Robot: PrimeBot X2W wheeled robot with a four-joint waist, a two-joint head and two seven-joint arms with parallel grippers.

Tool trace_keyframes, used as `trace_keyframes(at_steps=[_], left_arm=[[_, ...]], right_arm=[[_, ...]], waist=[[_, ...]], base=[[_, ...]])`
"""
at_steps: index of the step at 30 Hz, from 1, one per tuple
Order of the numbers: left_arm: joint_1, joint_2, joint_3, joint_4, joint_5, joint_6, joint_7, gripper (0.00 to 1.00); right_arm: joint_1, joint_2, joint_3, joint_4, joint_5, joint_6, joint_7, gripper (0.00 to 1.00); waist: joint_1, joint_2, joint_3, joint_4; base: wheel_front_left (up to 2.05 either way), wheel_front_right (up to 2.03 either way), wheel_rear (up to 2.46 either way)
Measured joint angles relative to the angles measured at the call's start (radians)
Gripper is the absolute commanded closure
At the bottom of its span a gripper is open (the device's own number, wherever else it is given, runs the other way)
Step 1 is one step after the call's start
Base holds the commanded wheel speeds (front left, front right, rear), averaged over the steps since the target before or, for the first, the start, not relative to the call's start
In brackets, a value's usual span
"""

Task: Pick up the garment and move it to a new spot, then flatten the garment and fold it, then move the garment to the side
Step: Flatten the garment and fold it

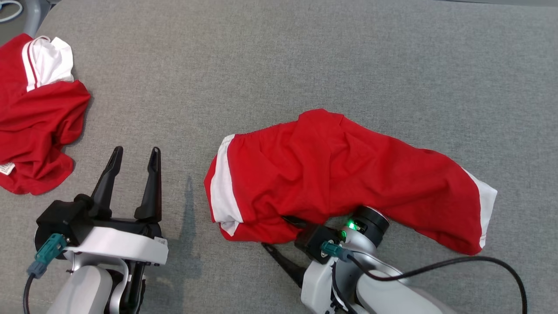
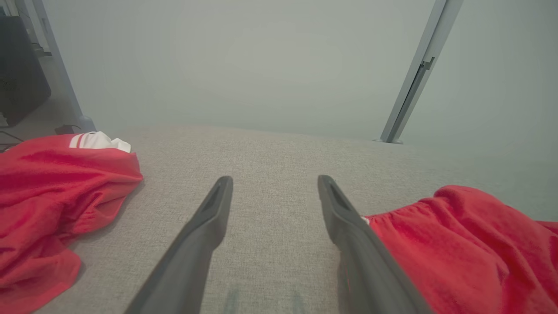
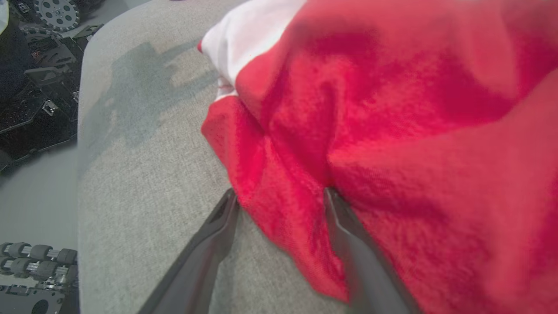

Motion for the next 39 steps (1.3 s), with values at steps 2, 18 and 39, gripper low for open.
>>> trace_keyframes(at_steps=[2, 18, 39], left_arm=[[-0.005, -0.002, 0.006, 0.011, 0.002, -0.007, -0.001, 0.0], [0.012, -0.001, 0.048, 0.025, 0.021, -0.014, -0.005, 0.0], [-0.009, 0.005, 0.021, -0.011, 0.033, -0.011, 0.006, 0.0]], right_arm=[[-0.016, 0.006, 0.002, 0.02, 0.018, 0.0, -0.003, 1.0], [-0.013, -0.158, 0.04, -0.328, 0.488, 0.0, 0.277, 1.0], [-0.009, -0.257, -0.514, -0.399, 0.72, 0.0, 0.496, 1.0]], waist=[[0.0, 0.0, 0.003, -0.001], [0.0, 0.0, -0.051, -0.079], [0.0, 0.0, -0.028, -0.095]], base=[[0.0, 0.0, 0.0], [0.0, 0.0, 0.0], [0.0, 0.0, 0.0]])
